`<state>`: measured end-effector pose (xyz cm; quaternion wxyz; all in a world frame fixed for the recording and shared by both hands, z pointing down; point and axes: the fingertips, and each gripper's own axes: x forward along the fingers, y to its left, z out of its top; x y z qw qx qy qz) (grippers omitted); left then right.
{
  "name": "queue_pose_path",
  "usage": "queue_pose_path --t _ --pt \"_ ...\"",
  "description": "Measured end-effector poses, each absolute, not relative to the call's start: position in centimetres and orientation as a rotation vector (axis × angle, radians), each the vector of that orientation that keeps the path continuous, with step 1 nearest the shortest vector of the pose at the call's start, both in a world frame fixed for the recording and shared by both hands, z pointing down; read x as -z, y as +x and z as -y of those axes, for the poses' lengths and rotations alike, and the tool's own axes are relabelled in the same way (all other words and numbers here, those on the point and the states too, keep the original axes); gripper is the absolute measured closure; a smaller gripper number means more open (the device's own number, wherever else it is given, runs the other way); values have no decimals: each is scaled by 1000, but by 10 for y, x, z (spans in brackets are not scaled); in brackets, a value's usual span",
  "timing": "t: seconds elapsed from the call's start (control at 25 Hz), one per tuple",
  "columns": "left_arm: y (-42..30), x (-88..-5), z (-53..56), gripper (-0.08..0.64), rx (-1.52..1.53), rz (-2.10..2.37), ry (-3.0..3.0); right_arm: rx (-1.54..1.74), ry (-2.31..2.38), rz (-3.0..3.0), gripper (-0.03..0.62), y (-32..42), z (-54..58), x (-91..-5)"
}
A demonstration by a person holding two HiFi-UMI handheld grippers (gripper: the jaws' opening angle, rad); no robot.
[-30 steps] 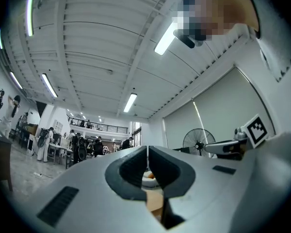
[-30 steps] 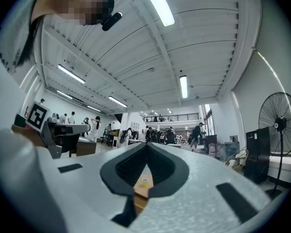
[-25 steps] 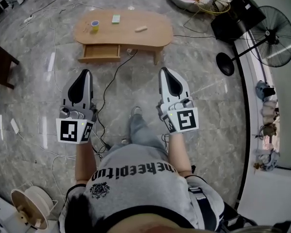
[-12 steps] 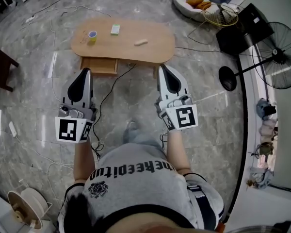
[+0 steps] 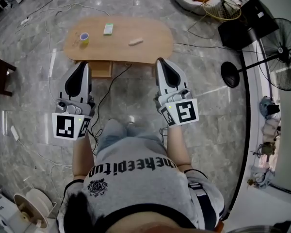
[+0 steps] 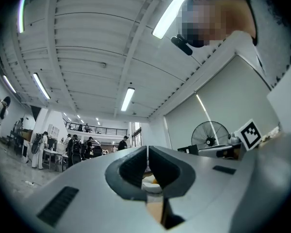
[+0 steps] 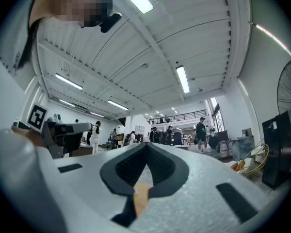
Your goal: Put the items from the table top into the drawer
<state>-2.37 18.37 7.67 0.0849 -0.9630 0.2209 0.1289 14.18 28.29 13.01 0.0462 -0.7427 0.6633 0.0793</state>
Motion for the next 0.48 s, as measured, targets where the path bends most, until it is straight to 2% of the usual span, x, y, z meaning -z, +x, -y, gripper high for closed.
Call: queue_pose_path --t 0.48 --pt "37 -90 -93 546 -382 -613 -2908 -187 -2297 -1995 591 198 -197 -148"
